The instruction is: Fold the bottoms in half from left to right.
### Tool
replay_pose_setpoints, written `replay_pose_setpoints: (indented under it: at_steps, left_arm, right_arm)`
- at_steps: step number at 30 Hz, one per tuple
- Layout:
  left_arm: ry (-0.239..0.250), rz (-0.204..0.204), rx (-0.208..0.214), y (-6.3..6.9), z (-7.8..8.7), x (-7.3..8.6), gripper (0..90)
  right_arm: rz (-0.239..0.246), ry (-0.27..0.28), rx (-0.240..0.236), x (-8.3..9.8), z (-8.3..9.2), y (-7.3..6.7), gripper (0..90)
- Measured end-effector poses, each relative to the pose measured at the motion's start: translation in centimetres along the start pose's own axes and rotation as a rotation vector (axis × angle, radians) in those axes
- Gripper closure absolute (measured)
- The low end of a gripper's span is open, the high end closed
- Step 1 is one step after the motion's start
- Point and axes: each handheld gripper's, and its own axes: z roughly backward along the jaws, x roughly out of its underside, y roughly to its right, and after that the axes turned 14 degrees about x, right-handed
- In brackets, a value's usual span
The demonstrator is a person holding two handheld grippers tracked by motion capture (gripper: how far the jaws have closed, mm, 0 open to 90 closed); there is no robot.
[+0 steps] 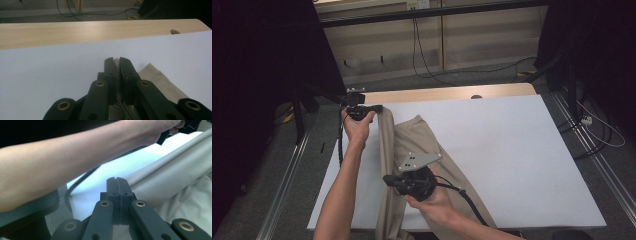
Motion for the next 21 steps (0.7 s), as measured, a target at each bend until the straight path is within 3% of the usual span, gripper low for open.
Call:
replay_pose_setpoints:
  at_steps: [5, 6, 10, 13, 21]
  left_arm:
    - [-0.014, -0.011, 0.014, 1.0, -1.7, 0.1, 85.2]
    - [-0.027, -0.017, 0.014, 1.1, -2.1, 0.2, 85.2]
    - [-0.039, -0.01, 0.016, 1.5, -3.5, 0.5, 85.2]
    - [-0.069, -0.04, 0.015, 2.2, -4.7, 0.7, 85.0]
    - [-0.131, -0.043, 0.023, 2.9, -7.2, 1.6, 84.7]
  right_arm:
    - [0.005, 0.006, 0.027, 0.6, 1.6, 1.1, 90.0]
    - [-0.01, 0.004, 0.04, 1.2, 2.0, 1.8, 90.0]
    - [-0.008, -0.015, 0.052, 2.0, 2.3, 2.6, 90.0]
    - [-0.031, -0.021, 0.072, 3.1, 3.5, 3.7, 90.0]
    - [-0.049, -0.064, 0.12, 5.5, 4.7, 5.5, 90.0]
